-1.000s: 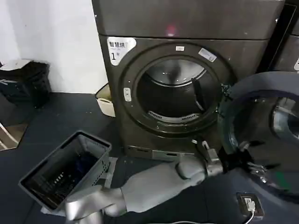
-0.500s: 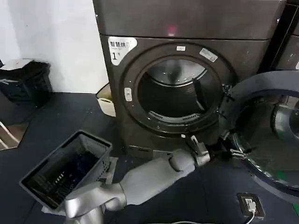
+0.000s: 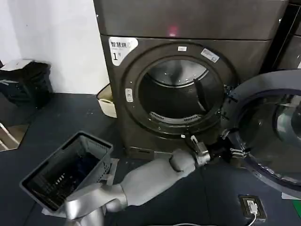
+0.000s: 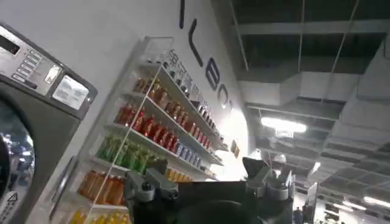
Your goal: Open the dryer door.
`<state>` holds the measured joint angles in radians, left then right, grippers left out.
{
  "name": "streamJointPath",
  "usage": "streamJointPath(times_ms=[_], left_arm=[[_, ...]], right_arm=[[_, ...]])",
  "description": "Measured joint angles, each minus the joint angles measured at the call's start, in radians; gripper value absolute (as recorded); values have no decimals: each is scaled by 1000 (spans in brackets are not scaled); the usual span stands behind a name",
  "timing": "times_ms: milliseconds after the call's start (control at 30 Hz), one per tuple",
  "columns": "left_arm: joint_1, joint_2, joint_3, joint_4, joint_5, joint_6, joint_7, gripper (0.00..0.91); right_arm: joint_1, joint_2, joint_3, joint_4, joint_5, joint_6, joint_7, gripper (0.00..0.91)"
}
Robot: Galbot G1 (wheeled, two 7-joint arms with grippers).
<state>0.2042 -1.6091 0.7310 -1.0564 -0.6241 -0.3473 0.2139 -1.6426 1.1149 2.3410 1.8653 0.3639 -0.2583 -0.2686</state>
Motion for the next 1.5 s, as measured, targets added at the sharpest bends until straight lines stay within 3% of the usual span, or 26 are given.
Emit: streamJointPath(times_ms=[233, 400, 700, 1133, 1367, 1500], left_arm=[[11, 0, 22, -117, 48, -85, -20, 907], [33, 4, 19, -234, 20, -90, -44, 907], [38, 367, 8, -502, -53, -71, -47, 907], [133, 920, -95, -901, -146, 103, -47, 907], [304, 1195, -253, -1064, -121, 274, -39, 907], [421, 1321, -369, -1095, -104, 303, -25, 907]], right_arm=[[-2, -7, 8, -8, -5, 3, 0, 907], [3, -7, 1, 1, -11, 3, -1, 907], [11, -9, 8, 21, -33, 5, -6, 907], [49, -14, 10, 52, -96, 0, -5, 907], [65, -26, 9, 45, -92, 13, -3, 907], [74, -31, -4, 41, -91, 29, -9, 907]])
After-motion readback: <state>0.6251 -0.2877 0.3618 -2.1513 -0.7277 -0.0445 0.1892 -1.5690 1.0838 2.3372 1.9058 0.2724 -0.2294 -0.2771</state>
